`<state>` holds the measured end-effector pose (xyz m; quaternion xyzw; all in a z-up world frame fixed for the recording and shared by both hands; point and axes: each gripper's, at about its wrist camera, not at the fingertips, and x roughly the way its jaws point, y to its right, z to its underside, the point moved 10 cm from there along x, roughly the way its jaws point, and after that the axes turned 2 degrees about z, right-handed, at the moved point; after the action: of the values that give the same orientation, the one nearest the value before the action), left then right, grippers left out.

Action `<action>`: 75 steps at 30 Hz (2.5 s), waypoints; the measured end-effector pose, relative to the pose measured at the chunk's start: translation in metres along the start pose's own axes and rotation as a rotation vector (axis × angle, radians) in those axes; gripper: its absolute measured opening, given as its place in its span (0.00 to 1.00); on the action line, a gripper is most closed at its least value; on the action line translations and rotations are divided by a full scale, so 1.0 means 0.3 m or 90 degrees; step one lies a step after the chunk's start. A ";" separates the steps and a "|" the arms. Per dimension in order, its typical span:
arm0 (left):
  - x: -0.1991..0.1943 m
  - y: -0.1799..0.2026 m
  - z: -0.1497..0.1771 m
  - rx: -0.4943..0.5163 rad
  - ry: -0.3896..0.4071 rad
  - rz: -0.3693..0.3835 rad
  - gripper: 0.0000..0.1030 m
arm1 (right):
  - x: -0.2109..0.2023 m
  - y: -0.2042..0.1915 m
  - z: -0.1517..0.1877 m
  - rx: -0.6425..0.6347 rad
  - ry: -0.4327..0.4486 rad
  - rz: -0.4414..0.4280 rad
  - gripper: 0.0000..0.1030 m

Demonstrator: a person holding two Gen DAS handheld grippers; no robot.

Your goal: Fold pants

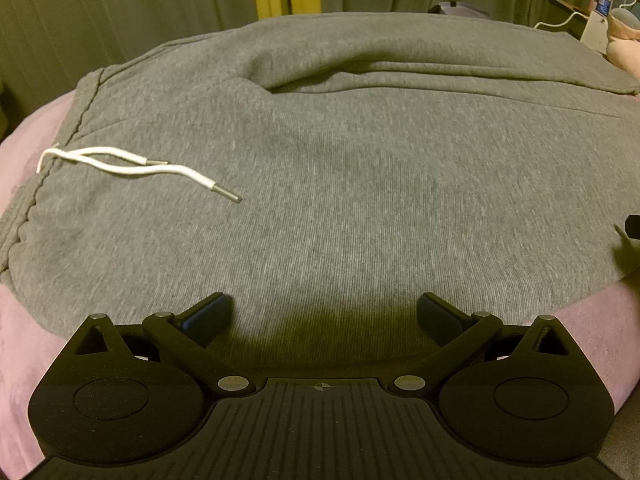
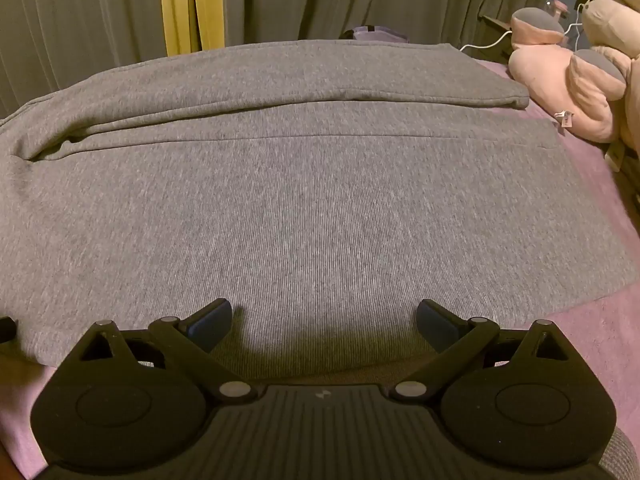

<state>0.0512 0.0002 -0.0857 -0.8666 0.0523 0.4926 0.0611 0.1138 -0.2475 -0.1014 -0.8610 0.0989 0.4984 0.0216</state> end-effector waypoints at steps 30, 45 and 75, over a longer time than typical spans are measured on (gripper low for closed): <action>0.000 0.000 0.000 0.000 -0.001 0.000 1.00 | 0.001 -0.003 0.003 -0.001 -0.001 0.001 0.96; 0.000 0.000 0.001 0.000 -0.002 0.001 1.00 | 0.005 -0.005 0.005 -0.006 -0.002 0.003 0.96; 0.000 0.000 0.002 -0.001 -0.003 0.002 1.00 | 0.014 -0.010 0.007 0.000 -0.010 -0.006 0.96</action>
<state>0.0508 0.0001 -0.0860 -0.8653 0.0529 0.4948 0.0601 0.1148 -0.2449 -0.1062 -0.8575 0.0946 0.5051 0.0248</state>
